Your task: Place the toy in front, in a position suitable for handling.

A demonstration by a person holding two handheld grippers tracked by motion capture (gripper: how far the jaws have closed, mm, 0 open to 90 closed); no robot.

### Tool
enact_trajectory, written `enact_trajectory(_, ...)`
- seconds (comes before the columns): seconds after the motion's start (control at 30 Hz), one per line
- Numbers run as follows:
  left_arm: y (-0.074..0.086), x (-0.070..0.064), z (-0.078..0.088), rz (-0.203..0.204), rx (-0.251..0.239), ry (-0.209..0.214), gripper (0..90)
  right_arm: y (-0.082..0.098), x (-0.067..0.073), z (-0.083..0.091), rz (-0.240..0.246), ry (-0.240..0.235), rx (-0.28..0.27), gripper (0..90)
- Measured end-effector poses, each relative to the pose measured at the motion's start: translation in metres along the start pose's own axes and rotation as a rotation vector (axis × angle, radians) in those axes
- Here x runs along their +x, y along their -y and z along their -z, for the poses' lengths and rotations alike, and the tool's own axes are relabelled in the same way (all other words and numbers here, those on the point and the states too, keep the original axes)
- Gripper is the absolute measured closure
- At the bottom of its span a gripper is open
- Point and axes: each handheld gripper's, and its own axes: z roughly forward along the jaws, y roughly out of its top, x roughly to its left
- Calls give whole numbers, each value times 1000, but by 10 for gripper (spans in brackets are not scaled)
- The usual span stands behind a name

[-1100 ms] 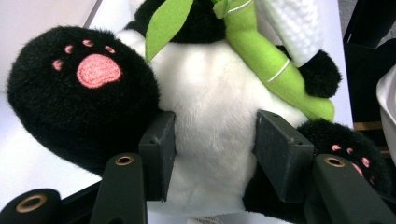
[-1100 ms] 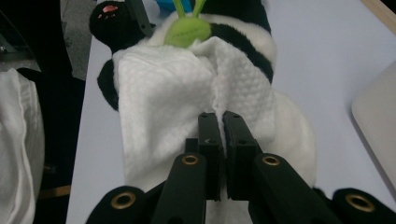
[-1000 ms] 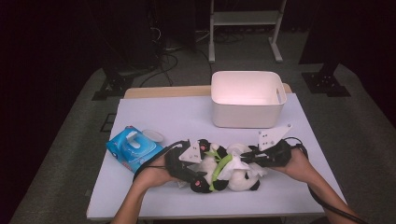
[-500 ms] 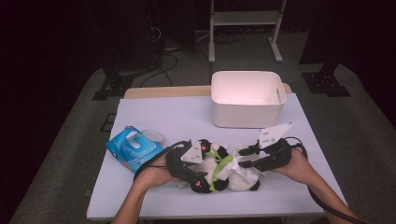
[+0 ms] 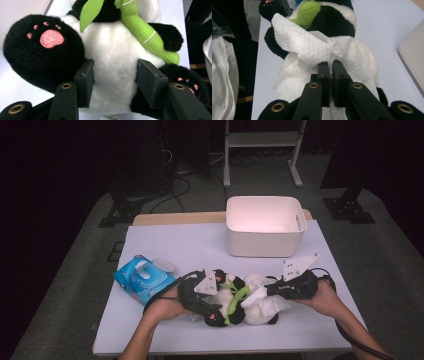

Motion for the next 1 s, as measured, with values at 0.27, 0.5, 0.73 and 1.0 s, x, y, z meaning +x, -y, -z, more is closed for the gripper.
enact_trajectory(0.27, -1, -3, 0, -20, 12, -8, 483, -33, -14, -26, 42, -29, -11, 858)
enact_trajectory(0.5, 0, -4, 0, -18, 13, -11, 490, -20, -21, -21, 11, -29, -14, 859)
enact_trajectory(0.73, -3, -5, -1, -28, 19, -12, 491, 27, -28, 2, -109, -6, -21, 860)
enact_trajectory(1.0, -5, -9, 0, -52, 33, -24, 491, -12, -30, -17, -29, -46, -24, 858)
